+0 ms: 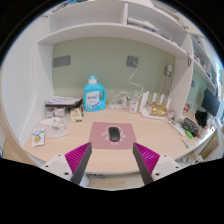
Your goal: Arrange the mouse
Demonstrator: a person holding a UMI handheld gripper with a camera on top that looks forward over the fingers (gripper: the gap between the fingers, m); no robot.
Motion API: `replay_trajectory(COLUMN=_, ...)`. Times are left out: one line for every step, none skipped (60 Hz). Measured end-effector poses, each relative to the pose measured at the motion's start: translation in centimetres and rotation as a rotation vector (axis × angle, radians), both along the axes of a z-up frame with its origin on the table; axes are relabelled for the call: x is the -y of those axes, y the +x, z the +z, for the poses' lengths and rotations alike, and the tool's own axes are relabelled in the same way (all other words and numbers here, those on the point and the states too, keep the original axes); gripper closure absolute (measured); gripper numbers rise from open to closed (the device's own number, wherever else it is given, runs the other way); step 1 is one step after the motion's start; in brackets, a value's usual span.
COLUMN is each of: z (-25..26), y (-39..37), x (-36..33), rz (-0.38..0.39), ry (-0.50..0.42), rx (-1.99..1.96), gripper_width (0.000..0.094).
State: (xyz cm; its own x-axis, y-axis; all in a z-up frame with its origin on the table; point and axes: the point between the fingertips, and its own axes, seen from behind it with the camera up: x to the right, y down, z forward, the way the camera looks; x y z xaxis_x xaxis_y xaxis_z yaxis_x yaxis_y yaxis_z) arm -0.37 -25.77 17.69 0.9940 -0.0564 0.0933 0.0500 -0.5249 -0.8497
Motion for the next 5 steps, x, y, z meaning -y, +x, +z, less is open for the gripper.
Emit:
replay_trajectory(z=0.12, y=-0.03, x=0.09, rz=0.003, ry=0.003, rx=0.004, gripper_width=0.0086)
replay_trajectory(z=0.25, y=-0.04, x=0.16, rz=0.005, ry=0.003, rx=0.008, gripper_width=0.0085)
replay_trajectory(z=0.33, y=-0.06, x=0.12, rz=0.008, ry=0.004, rx=0.011, gripper_width=0.0084)
replay_trajectory(z=0.39, y=-0.09, x=0.14, rz=0.009, ry=0.005, rx=0.011, gripper_width=0.0085)
replay_trajectory(z=0.44, y=-0.11, x=0.16, rz=0.009, ry=0.007, rx=0.011, gripper_width=0.0083)
